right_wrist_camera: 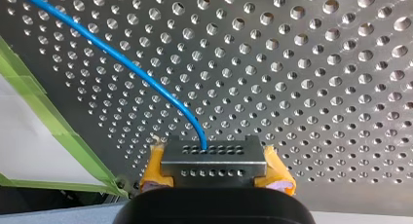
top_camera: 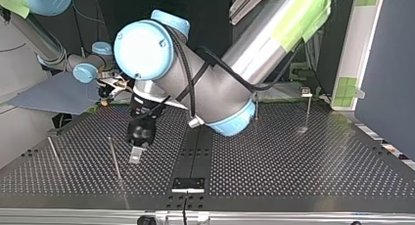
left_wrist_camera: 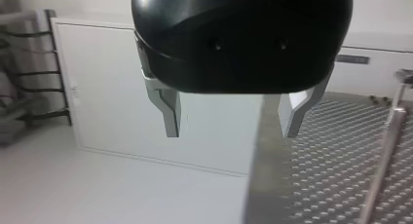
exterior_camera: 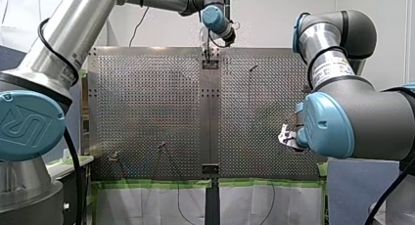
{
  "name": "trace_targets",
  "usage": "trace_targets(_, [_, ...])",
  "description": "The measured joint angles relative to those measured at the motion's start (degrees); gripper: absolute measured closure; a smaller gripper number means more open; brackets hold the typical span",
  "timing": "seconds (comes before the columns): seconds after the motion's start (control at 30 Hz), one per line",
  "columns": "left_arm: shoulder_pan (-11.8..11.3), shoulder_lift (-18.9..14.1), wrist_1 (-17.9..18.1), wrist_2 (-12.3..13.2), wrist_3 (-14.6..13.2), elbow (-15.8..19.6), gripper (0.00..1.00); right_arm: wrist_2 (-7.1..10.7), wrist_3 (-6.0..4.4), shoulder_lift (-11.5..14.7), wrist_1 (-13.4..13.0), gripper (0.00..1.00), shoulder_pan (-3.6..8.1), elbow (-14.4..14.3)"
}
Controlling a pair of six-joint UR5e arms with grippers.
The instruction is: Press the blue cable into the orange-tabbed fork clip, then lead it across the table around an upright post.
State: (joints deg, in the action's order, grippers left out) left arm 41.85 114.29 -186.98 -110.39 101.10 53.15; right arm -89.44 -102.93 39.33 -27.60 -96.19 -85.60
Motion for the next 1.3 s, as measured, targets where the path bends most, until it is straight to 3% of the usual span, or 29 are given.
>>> trace_targets(0.23, [-0.7,0.6,-0.9,1.8,0.1,0.0,0.01,0.05,-0.01,0.0,0.0,1.00,0.00,0.0])
trace_targets(0.9, [-0.9,1.7,-2.1,0.8,0.7,0.0,0.01,0.20,-0.01,0.0,0.0,1.00,0.00,0.0])
trace_targets(1.13, [-1.0,1.7,-4.2,-1.8,1.1,0.0,0.01,0.22,-0.01,0.0,0.0,1.00,0.00,0.0])
trace_targets(1.3, [-0.9,1.7,-4.6,-0.8,1.3,0.0,0.01,0.23,-0.01,0.0,0.0,1.00,0.00,0.0])
